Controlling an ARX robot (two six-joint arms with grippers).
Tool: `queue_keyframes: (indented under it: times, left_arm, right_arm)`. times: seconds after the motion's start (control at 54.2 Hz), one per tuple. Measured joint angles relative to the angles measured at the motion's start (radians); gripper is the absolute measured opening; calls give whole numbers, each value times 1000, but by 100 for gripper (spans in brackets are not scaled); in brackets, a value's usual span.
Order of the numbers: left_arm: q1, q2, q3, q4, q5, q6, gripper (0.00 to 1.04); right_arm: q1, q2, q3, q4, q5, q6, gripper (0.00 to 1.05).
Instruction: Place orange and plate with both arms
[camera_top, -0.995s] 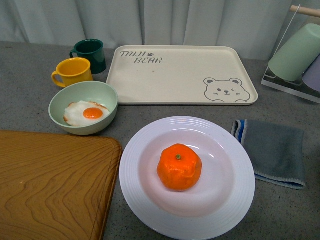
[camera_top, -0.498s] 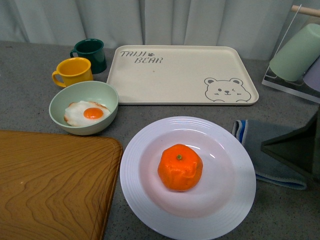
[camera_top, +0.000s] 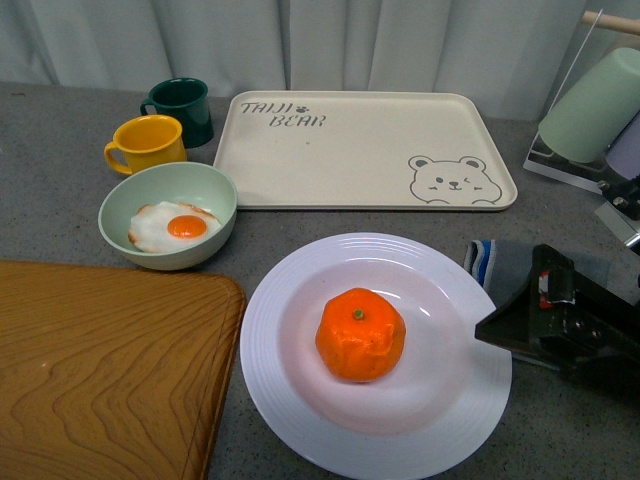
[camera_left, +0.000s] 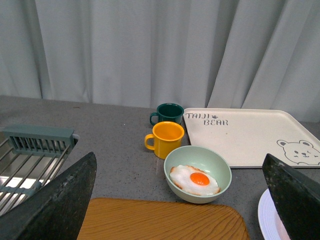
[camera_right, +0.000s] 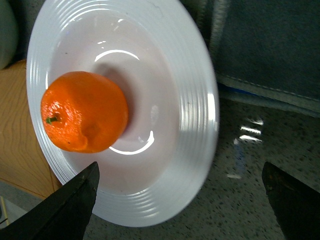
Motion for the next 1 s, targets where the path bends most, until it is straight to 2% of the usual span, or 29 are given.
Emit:
queue_keyframes:
  times: [0.516,0.59,0.922,0.995]
  left_arm:
    - [0,0,0,0,0,0,98]
    - [0,0,0,0,0,0,98]
    - [0,0,0,0,0,0,98]
    - [0,0,0,0,0,0,98]
  right_arm:
    - [16,235,109,109,-51,146,94]
    - [21,271,134,110,-65,170,79]
    - [27,337,201,27,-55,202,31]
    - [24,339,202,20,-72,200,23]
